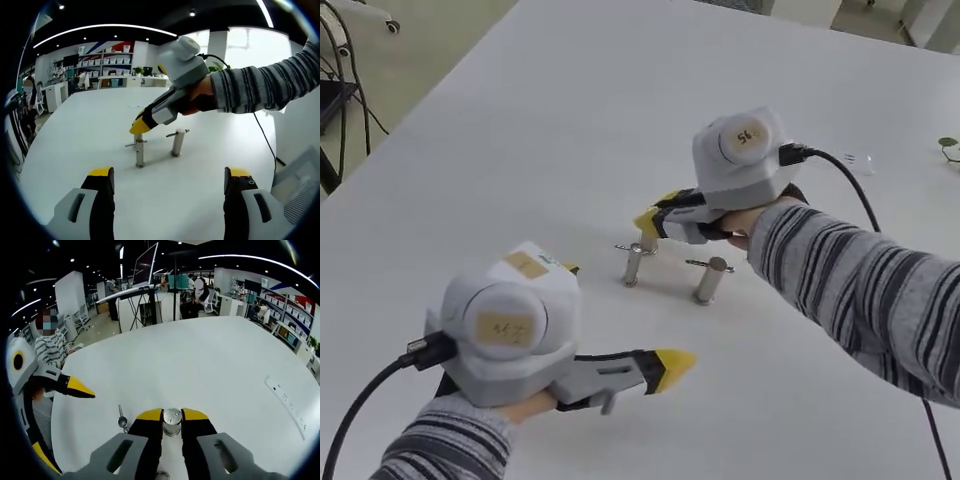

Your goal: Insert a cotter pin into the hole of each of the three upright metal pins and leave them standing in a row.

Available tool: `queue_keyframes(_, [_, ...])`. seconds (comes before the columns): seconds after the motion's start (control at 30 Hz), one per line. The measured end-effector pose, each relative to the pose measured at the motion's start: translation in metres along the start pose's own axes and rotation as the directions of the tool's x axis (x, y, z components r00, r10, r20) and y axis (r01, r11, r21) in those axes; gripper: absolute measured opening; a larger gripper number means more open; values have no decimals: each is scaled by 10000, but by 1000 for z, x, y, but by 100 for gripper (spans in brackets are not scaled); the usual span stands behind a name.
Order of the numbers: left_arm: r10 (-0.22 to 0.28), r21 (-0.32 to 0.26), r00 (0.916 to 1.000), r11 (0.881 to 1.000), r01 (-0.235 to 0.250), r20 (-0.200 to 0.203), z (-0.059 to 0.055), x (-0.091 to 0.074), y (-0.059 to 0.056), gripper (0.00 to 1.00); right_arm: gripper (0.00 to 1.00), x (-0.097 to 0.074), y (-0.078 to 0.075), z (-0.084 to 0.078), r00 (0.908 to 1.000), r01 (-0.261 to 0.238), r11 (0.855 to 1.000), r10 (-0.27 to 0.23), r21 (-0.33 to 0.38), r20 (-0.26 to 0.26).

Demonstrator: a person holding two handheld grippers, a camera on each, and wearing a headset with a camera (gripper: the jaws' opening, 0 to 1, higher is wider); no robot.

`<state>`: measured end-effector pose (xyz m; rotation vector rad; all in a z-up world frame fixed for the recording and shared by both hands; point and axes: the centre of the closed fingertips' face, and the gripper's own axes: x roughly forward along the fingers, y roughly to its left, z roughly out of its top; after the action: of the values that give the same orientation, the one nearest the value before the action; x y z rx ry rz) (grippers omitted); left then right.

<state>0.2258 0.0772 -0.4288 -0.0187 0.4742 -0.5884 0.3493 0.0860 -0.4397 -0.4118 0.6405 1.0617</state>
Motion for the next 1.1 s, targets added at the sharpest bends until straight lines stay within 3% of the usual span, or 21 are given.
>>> queue_keyframes(0.37, [-322,93,9995,9994,323,-47,-1,3,-11,91,8,-36,-27,-32,9967,712,9962,-690,508,-434])
queue_keyframes(0.57, [-514,233,9987,9984,514,-43,0,4,-18,98,8,-56,-36,-47,9922,1177,9892,-1134,877,-528])
queue_keyframes(0.9, [-642,509,9979,9966,647,-115,0,4,-21,99,8,-81,-38,-73,9831,1748,9772,-1664,1207,-764])
queue_keyframes(1.1, [-715,579,9974,9957,721,-124,2,3,-23,99,8,-92,-33,-86,9810,1847,9731,-1741,1376,-856])
